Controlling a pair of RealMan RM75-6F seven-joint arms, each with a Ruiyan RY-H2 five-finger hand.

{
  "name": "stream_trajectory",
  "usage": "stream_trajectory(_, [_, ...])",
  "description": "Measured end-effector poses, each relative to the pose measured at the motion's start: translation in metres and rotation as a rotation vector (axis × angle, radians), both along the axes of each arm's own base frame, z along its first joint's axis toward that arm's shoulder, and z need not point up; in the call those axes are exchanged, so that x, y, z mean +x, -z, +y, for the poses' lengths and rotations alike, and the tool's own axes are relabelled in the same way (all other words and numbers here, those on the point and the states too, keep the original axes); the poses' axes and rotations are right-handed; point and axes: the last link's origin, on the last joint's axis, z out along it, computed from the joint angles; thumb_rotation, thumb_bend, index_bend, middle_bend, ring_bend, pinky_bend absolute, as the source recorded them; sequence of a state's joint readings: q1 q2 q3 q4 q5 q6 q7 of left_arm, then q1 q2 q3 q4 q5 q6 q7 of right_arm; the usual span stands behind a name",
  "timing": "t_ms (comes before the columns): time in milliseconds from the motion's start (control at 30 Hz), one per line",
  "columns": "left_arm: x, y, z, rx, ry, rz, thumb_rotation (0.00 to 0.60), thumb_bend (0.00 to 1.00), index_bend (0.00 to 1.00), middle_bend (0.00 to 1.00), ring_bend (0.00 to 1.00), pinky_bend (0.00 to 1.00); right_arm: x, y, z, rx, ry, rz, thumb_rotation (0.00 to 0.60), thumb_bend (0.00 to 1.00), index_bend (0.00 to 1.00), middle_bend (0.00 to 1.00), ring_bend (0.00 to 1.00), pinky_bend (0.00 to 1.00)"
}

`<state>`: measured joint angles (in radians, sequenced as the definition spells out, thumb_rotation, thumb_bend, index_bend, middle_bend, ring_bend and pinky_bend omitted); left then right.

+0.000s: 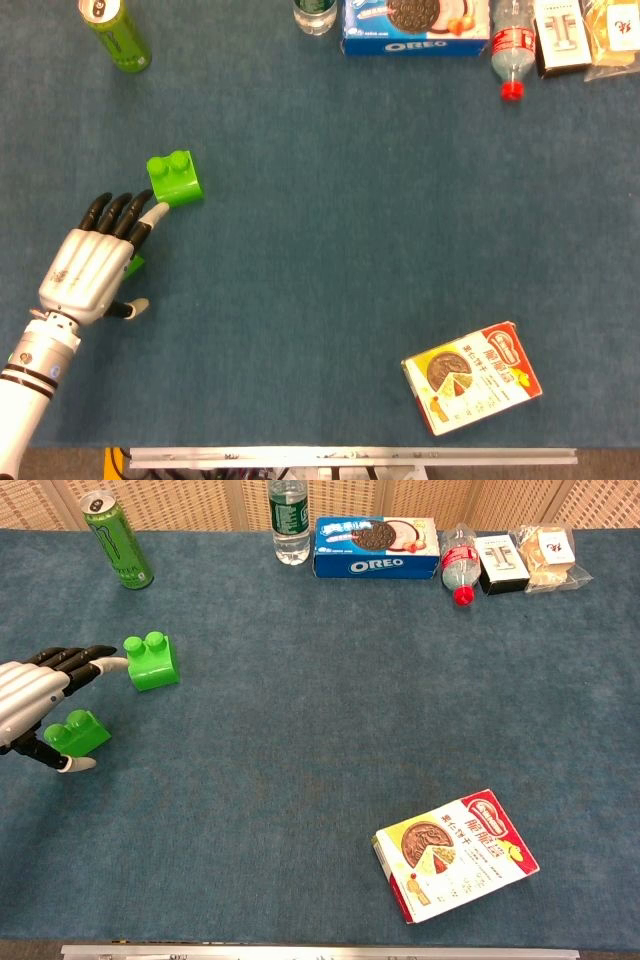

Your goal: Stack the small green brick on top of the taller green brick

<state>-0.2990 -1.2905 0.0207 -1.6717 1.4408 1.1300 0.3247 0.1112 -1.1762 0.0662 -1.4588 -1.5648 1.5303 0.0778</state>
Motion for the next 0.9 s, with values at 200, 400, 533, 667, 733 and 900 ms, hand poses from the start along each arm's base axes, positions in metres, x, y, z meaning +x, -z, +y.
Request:
stream_trajectory(200, [-0.006, 0.001, 0.005, 0.008, -0.015, 0.007, 0.600, 0.00, 0.00, 0.00, 0.00, 0.03, -0.001, 0.000, -0.001, 0.002, 0.006, 0.005, 0.600, 0.40, 0.70, 0.45, 0.42, 0.64])
stream_trajectory(400, [-0.016, 0.001, 0.013, 0.024, -0.036, 0.032, 0.600, 0.00, 0.00, 0.00, 0.00, 0.03, -0.001, 0.000, -0.001, 0.001, 0.008, 0.005, 0.600, 0.40, 0.70, 0.45, 0.42, 0.64])
stream_trajectory(533, [-0.020, 0.002, 0.016, 0.024, -0.046, 0.047, 0.600, 0.00, 0.00, 0.00, 0.00, 0.03, -0.002, 0.000, -0.002, -0.001, 0.009, 0.005, 0.600, 0.40, 0.70, 0.45, 0.42, 0.64])
stream_trajectory(667, [-0.024, 0.003, 0.017, 0.025, -0.058, 0.053, 0.600, 0.00, 0.00, 0.00, 0.00, 0.03, -0.002, -0.001, -0.001, -0.001, 0.009, 0.004, 0.600, 0.40, 0.70, 0.45, 0.42, 0.64])
stream_trajectory(733, [-0.025, 0.003, 0.016, 0.019, -0.064, 0.053, 0.600, 0.00, 0.00, 0.00, 0.00, 0.03, -0.001, -0.001, -0.001, -0.002, 0.008, 0.003, 0.600, 0.40, 0.70, 0.45, 0.42, 0.64])
stream_trajectory(900, [-0.030, 0.004, 0.016, 0.018, -0.075, 0.059, 0.600, 0.00, 0.00, 0.00, 0.00, 0.03, -0.001, -0.001, -0.001, -0.002, 0.007, 0.003, 0.600, 0.40, 0.70, 0.45, 0.42, 0.64])
